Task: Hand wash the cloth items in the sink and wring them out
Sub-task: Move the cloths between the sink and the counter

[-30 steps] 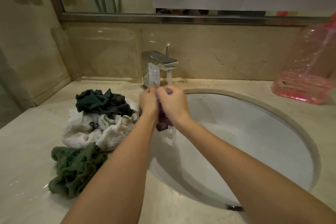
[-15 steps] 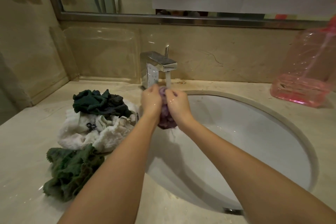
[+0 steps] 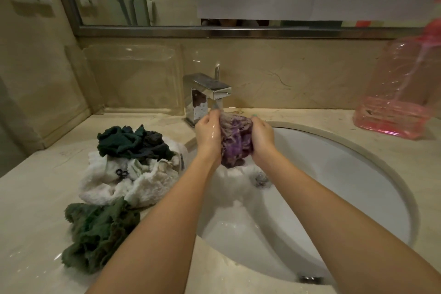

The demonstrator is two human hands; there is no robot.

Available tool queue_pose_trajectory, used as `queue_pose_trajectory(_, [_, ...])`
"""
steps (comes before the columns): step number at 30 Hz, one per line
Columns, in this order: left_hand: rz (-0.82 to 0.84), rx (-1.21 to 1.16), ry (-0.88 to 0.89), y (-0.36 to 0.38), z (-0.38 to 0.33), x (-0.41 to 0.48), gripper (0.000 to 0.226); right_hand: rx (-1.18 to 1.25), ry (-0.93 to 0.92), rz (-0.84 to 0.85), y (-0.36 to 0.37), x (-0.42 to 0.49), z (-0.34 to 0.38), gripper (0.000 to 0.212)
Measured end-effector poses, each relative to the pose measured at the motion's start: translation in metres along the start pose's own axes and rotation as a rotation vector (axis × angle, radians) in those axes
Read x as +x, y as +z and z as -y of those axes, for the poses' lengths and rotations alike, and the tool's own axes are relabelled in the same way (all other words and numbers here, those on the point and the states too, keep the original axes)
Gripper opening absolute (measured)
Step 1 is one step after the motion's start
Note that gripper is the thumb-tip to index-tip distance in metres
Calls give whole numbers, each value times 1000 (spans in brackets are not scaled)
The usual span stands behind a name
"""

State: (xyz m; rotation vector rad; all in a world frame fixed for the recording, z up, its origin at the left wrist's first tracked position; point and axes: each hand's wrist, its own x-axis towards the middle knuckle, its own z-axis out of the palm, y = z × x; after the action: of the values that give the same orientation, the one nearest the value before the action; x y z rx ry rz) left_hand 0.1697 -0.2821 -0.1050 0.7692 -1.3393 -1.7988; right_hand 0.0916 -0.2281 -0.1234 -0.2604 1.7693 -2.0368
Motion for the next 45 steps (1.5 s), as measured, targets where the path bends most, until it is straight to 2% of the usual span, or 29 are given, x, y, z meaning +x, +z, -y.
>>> queue_pose_trajectory(3, [-65,-49,-12,-14,3,7,27,109,62,76,-10,5,0,35])
queue_pose_trajectory(7, [7,-422,-180,-22,-1,10,41,3,303,278,-15,-7,-12,41])
queue_pose_trajectory(9, [39,-427,-223,-22,-3,6,43,47,403,452,-13,-13,-17,53])
queue_pose_trajectory(11, [33,-326,-181,-20,-2,1,32,185,425,525,-10,-16,-16,61])
queue_pose_trajectory(13, [-13,-70,-33,-18,3,1,17,210,370,468,-3,-19,-10,55])
queue_pose_trajectory(15, [-39,154,70,-14,7,-1,20,110,220,373,5,-23,-6,38])
queue_pose_trajectory(18, [-68,224,107,-2,6,-8,31,-20,-14,248,13,-27,-4,24])
queue_pose_trajectory(21, [-68,341,103,3,4,-10,21,-33,-82,201,16,-28,2,30])
queue_pose_trajectory(25, [-9,317,64,0,-5,-16,19,-119,-168,156,17,-31,8,31])
queue_pose_trajectory(27, [5,408,23,-4,-6,-18,19,-271,-196,176,14,-34,9,30])
queue_pose_trajectory(30, [54,545,-73,-18,-1,-29,22,-658,-119,326,7,-41,10,31])
queue_pose_trajectory(33, [19,610,-7,-27,1,-33,17,-820,-60,406,-6,-41,18,33])
queue_pose_trajectory(35, [50,626,48,-31,-10,-37,17,-812,-168,335,-13,-33,28,35])
queue_pose_trajectory(39, [156,698,173,-40,-50,-39,24,-687,-310,203,-19,-11,53,25])
queue_pose_trajectory(42, [210,740,242,-48,-85,-35,22,-576,-326,188,-3,18,79,33])
queue_pose_trajectory(45, [231,796,259,-58,-109,-30,24,-563,-326,237,23,40,104,29])
